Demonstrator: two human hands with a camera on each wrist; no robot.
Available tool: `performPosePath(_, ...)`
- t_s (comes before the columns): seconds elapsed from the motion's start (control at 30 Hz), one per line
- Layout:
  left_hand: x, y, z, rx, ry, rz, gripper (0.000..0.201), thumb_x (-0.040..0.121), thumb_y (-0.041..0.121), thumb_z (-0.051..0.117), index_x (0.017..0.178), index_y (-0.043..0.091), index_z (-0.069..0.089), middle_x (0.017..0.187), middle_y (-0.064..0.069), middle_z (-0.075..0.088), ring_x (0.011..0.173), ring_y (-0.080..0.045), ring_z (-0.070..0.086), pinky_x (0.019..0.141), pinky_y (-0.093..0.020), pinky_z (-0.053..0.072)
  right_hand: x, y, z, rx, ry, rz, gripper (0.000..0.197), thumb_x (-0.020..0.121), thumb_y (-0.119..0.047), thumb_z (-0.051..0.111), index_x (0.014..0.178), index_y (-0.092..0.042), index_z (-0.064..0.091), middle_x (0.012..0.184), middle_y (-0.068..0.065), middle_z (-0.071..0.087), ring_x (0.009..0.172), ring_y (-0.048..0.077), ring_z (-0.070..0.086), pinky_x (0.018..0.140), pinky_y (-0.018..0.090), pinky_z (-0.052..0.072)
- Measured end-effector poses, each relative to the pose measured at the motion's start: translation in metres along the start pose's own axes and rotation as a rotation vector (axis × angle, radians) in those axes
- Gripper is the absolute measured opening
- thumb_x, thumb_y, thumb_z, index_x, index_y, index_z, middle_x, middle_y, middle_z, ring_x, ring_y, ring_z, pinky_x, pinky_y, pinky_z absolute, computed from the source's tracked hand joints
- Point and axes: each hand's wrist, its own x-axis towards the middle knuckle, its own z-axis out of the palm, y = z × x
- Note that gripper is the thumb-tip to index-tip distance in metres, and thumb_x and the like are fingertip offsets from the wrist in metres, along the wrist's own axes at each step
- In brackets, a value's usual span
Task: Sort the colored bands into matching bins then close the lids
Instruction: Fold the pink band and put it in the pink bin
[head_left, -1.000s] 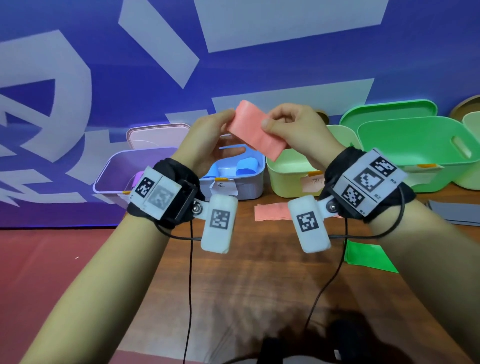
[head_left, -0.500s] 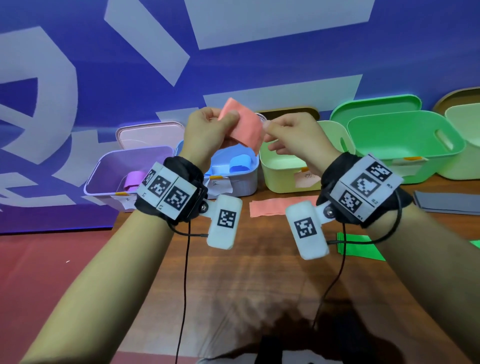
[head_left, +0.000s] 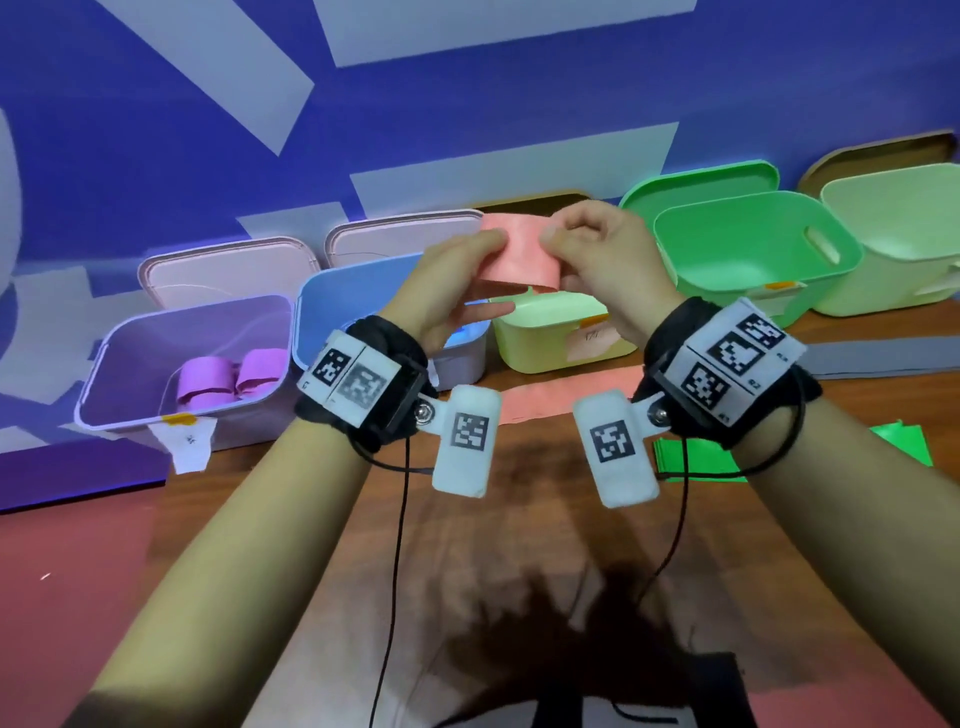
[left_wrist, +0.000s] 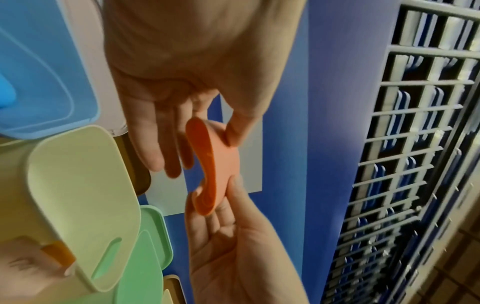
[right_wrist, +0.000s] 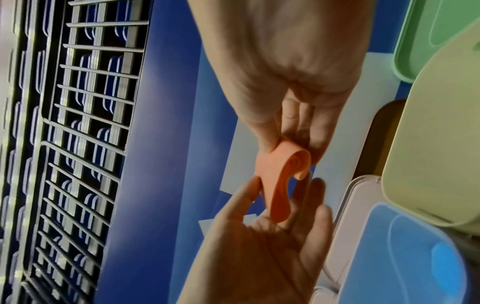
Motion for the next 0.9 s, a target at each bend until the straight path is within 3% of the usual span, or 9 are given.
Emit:
performPosePath(0.13, 0.012, -0.011, 0.003, -0.034, 0.004, -0.015, 0.013, 0.093, 0.017, 0.055, 0.081, 0.016, 0.052, 0.079, 0.001, 0.057, 0.074, -0.012, 0.06, 0.059, -0.02, 0.054, 0.013, 0.015, -0.006, -0.155, 0.002, -0.03, 0.025, 0.086, -0.002, 0.06, 0.072, -0.022, 0.054, 0.065, 0.0, 0.054, 0.059, 0.007, 0.054, 0.059, 0.024, 0.051)
performPosePath(0.2, 0.017, -0.022, 0.011, -0.075, 0.034, -0.018, 0.016, 0.093, 0.016, 0.055, 0.078, 0.019, 0.052, 0.076, 0.002, 0.057, 0.072, -0.01, 0.058, 0.056, -0.017, 0.052, 0.021, 0.023, -0.01, -0.187, 0.02, -0.028, 0.027, 0.085, -0.001, 0.06, 0.071, -0.022, 0.053, 0.064, 0.0, 0.053, 0.061, 0.012, 0.053, 0.066, 0.033, 0.054)
performPosePath(0.27, 0.026, -0.036, 0.022, -0.13, 0.101, -0.022, 0.016, 0.092, 0.015, 0.057, 0.078, 0.019, 0.053, 0.076, 0.002, 0.058, 0.069, -0.009, 0.057, 0.05, -0.014, 0.049, 0.03, 0.031, -0.014, -0.219, 0.03, -0.028, 0.028, 0.083, 0.001, 0.062, 0.069, -0.022, 0.053, 0.062, 0.001, 0.052, 0.066, 0.019, 0.053, 0.074, 0.044, 0.053)
performPosePath(0.37, 0.04, -0.054, 0.038, -0.17, 0.244, -0.011, 0.018, 0.089, 0.014, 0.062, 0.074, 0.019, 0.053, 0.074, 0.0, 0.058, 0.064, -0.008, 0.054, 0.049, -0.015, 0.048, 0.046, 0.046, -0.022, -0.301, 0.031, -0.023, 0.031, 0.08, 0.0, 0.065, 0.065, -0.024, 0.054, 0.06, 0.0, 0.053, 0.068, 0.025, 0.057, 0.075, 0.05, 0.055)
performPosePath(0.43, 0.052, -0.062, 0.048, -0.136, 0.311, 0.011, 0.019, 0.089, 0.013, 0.062, 0.073, 0.019, 0.053, 0.072, 0.001, 0.057, 0.062, -0.007, 0.054, 0.053, -0.017, 0.049, 0.059, 0.056, -0.029, -0.36, 0.023, -0.026, 0.031, 0.08, -0.003, 0.067, 0.064, -0.026, 0.054, 0.061, -0.002, 0.053, 0.066, 0.024, 0.059, 0.071, 0.046, 0.057)
performPosePath(0.6, 0.081, -0.076, 0.069, -0.107, 0.421, -0.007, 0.017, 0.088, 0.014, 0.063, 0.074, 0.019, 0.054, 0.07, 0.002, 0.057, 0.066, -0.009, 0.055, 0.061, -0.02, 0.052, 0.092, 0.079, -0.04, -0.434, -0.006, -0.035, 0.015, 0.081, -0.004, 0.067, 0.077, -0.016, 0.059, 0.06, -0.006, 0.048, 0.054, 0.009, 0.049, 0.052, 0.016, 0.046)
performPosePath(0.77, 0.112, -0.082, 0.077, -0.075, 0.441, -0.102, 0.011, 0.087, 0.018, 0.065, 0.078, 0.019, 0.059, 0.07, 0.006, 0.06, 0.064, -0.007, 0.056, 0.061, -0.021, 0.047, 0.126, 0.103, -0.051, -0.356, -0.072, 0.116, 0.02, 0.081, -0.002, 0.065, 0.07, -0.016, 0.057, 0.067, 0.001, 0.056, 0.072, 0.023, 0.06, 0.067, 0.037, 0.055)
performPosePath(0.83, 0.123, -0.079, 0.075, -0.045, 0.44, -0.138, 0.01, 0.087, 0.019, 0.065, 0.078, 0.019, 0.06, 0.068, 0.006, 0.06, 0.057, -0.005, 0.055, 0.054, -0.018, 0.044, 0.14, 0.105, -0.052, -0.233, -0.127, 0.252, 0.02, 0.084, -0.001, 0.062, 0.071, -0.015, 0.056, 0.082, 0.009, 0.06, 0.075, 0.023, 0.063, 0.062, 0.032, 0.058)
performPosePath(0.9, 0.136, -0.074, 0.072, -0.019, 0.436, -0.154, 0.015, 0.087, 0.017, 0.066, 0.074, 0.017, 0.058, 0.062, 0.003, 0.057, 0.044, -0.001, 0.049, 0.046, -0.015, 0.04, 0.152, 0.103, -0.051, -0.111, -0.193, 0.379, 0.005, 0.088, -0.003, 0.058, 0.087, -0.007, 0.059, 0.094, 0.013, 0.06, 0.073, 0.018, 0.062, 0.06, 0.026, 0.057)
